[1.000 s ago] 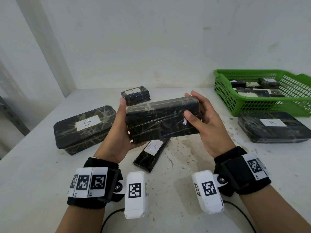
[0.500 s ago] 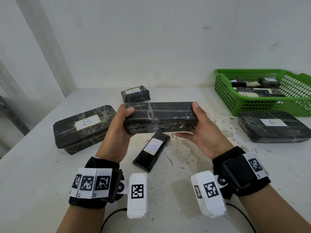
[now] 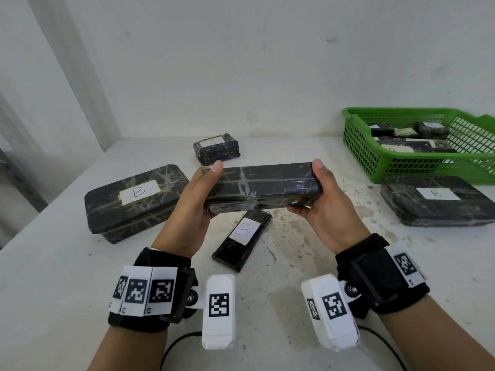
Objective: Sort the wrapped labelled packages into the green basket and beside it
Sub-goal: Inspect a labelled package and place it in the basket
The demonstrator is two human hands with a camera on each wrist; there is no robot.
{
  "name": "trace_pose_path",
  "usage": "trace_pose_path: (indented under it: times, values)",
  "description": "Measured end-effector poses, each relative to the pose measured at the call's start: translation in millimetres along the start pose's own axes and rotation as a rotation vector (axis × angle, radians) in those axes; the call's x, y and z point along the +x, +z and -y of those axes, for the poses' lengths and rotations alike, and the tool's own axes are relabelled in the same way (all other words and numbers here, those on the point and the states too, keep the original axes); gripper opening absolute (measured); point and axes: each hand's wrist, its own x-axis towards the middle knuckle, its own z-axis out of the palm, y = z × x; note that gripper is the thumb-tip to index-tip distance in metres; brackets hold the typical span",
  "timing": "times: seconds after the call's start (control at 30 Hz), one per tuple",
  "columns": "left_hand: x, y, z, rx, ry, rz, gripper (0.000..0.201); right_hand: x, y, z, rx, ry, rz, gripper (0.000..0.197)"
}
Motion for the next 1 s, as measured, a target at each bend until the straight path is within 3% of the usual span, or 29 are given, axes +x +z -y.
trace_pose_path:
  times: [0.1, 0.13, 0.23, 0.27, 0.37, 0.5, 0.67, 0.8, 0.9, 1.0]
  values:
    - [2.9, -2.6, 1.9, 0.003, 0.028, -0.037, 0.011, -0.8, 0.8, -0.6, 0.015, -0.005, 0.005, 0.036]
    - [3.4, -3.3, 2.4, -0.008, 0.035, -0.045, 0.009, -1.6, 2.4, -1.0, 0.023, -0.006, 0.008, 0.04]
    - [3.5, -1.8, 3.2, -0.03, 0.074, -0.039, 0.009, -2.4, 3.7, -2.3, -0.008, -0.041, 0.013, 0.052]
    - [3.0, -1.0, 3.4, -0.041, 0.083, -0.023, 0.008, -2.3, 3.9, -1.5, -0.018, -0.063, 0.011, 0.048]
    - [1.2, 1.4, 6.1, -0.041, 0.071, 0.011, 0.033, -1.4, 2.0, 0.5, -0.021, -0.091, -0.005, 0.037]
    - [0.1, 1.7, 6.1, -0.076, 0.086, -0.045, 0.022, -2.2, 3.1, -0.2, -0.031, -0.097, 0.012, 0.022]
    - [0.6, 1.1, 5.6, -0.063, 0.114, -0.037, 0.026, -5.1, 5.2, -3.8, -0.094, -0.141, 0.002, 0.047]
    - [-0.3, 1.1, 6.5, -0.064, 0.087, -0.007, 0.036, -5.8, 6.5, -2.8, -0.071, -0.123, -0.031, 0.048]
    - [0.2, 1.4, 6.2, -0.058, 0.1, -0.05, 0.017, -6.2, 7.3, -3.4, -0.091, -0.111, -0.032, 0.052]
    - [0.8, 1.2, 5.8, -0.049, 0.108, -0.073, 0.021, -9.3, 10.4, -6.7, -0.131, -0.11, -0.018, 0.062]
